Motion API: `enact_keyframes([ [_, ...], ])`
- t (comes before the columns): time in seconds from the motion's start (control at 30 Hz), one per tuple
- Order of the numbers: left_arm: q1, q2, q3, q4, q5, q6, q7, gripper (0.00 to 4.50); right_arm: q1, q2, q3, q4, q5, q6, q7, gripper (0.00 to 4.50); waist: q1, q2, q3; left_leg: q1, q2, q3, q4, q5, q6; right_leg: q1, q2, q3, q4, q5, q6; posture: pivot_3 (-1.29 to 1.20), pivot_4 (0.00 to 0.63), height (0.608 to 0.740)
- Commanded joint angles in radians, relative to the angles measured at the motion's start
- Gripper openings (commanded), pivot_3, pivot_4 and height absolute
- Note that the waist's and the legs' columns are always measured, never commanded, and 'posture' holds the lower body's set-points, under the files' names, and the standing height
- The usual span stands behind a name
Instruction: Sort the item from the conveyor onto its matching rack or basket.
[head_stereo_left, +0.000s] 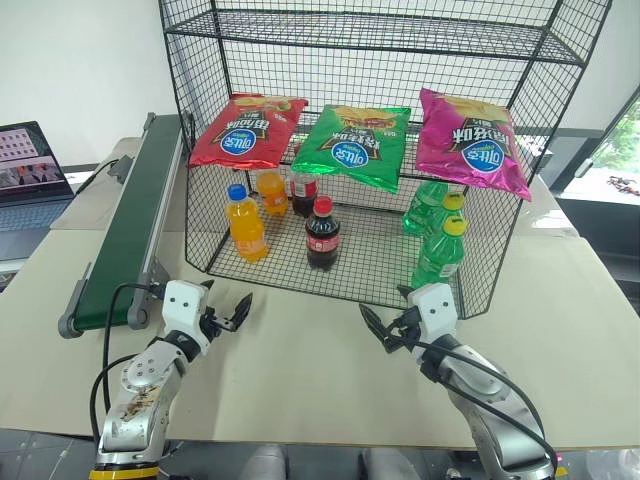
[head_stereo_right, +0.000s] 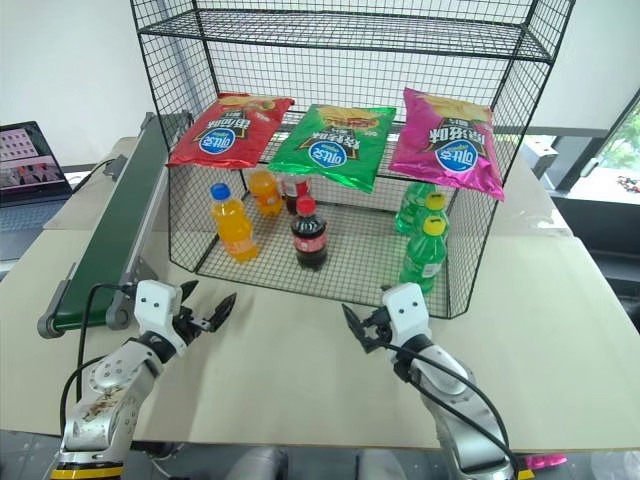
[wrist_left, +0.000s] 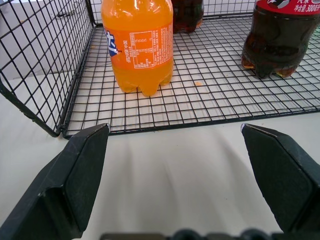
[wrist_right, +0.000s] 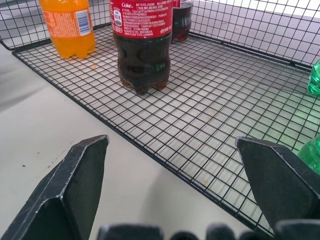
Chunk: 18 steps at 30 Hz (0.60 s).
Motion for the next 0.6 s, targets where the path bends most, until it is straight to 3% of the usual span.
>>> enact_keyframes([
  [0.03, -0.005, 0.013, 0.015, -0.036, -0.004, 0.006, 0.005, 4.47, -0.003, -0.006, -0.011, -0.046, 0.012, -0.026, 0.009, 4.50, 0.000, 0.000, 0.000, 0.000, 0.000, 0.000, 0.000, 0.000, 0.000, 0.000, 0.000, 0.000, 0.000, 0.000, 0.000, 0.00, 0.150, 0.738],
  [0.6, 0.022, 0.021, 0.005, -0.045, 0.035, -0.017, 0.033, 4.47, 0.007, -0.011, -0.013, -0.067, 0.017, -0.027, 0.010, 4.50, 0.001, 0.000, 0.000, 0.000, 0.000, 0.000, 0.000, 0.000, 0.000, 0.000, 0.000, 0.000, 0.000, 0.000, 0.000, 0.00, 0.150, 0.738],
])
